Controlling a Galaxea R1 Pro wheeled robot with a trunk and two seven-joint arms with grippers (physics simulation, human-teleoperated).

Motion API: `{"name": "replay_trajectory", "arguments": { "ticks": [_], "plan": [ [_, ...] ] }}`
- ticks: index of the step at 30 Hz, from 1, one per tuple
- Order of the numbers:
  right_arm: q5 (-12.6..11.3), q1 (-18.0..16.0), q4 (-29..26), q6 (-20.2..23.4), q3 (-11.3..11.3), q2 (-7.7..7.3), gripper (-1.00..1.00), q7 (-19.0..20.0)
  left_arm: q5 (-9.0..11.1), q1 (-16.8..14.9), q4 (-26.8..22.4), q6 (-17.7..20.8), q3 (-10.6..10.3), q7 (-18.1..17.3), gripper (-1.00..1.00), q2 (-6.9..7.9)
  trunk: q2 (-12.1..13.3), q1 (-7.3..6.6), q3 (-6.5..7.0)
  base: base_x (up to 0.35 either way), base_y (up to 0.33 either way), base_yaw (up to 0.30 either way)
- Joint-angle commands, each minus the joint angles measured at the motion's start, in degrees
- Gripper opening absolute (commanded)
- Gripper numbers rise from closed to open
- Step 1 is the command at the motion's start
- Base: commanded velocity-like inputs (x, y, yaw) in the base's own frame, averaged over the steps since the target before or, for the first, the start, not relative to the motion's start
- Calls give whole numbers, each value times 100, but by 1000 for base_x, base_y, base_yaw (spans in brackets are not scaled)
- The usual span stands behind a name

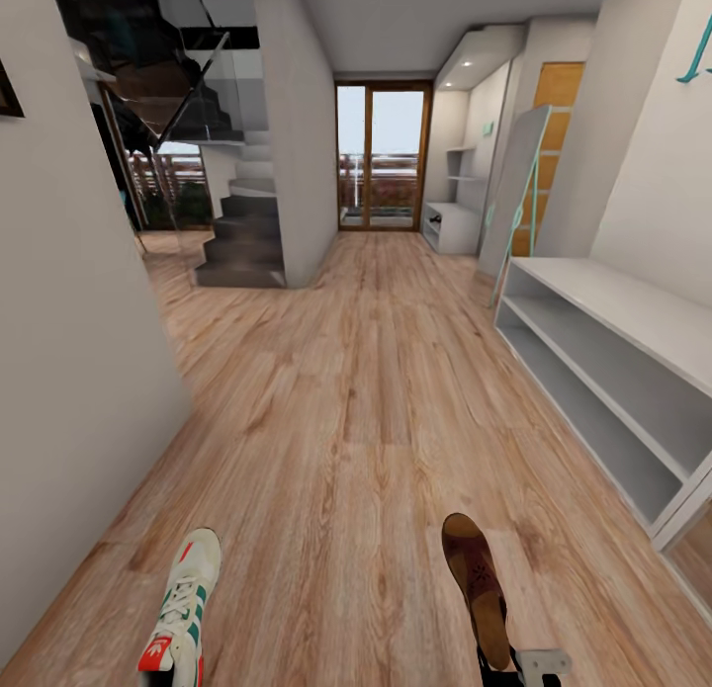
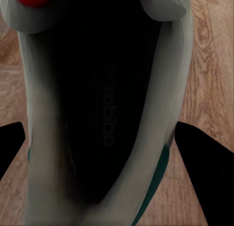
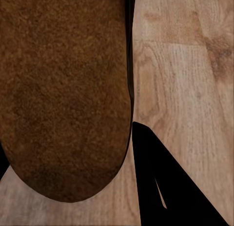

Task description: Pick up the two gym shoes and the two sandals from the corridor floor and place them onto the hallstand (shoe rack) in the corridor, making sure they are on the rack and not on the floor. Arrange them so the two gym shoes are next to each other and the two sandals are next to each other.

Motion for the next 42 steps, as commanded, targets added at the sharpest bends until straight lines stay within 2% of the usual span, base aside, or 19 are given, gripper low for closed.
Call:
{"name": "replay_trajectory", "arguments": {
  "ticks": [1, 42],
  "plan": [
    [16, -4, 3, -16, -47, 3, -100, 35, -56, -3, -9, -18, 36, -28, -100, -9, -2, 3, -4, 339, 0, 0],
    [16, -4, 3, -13, -47, 3, -100, 35, -56, -3, -9, -10, 32, -28, -100, -9, -2, 3, -4, 338, 0, 0]
  ]
}}
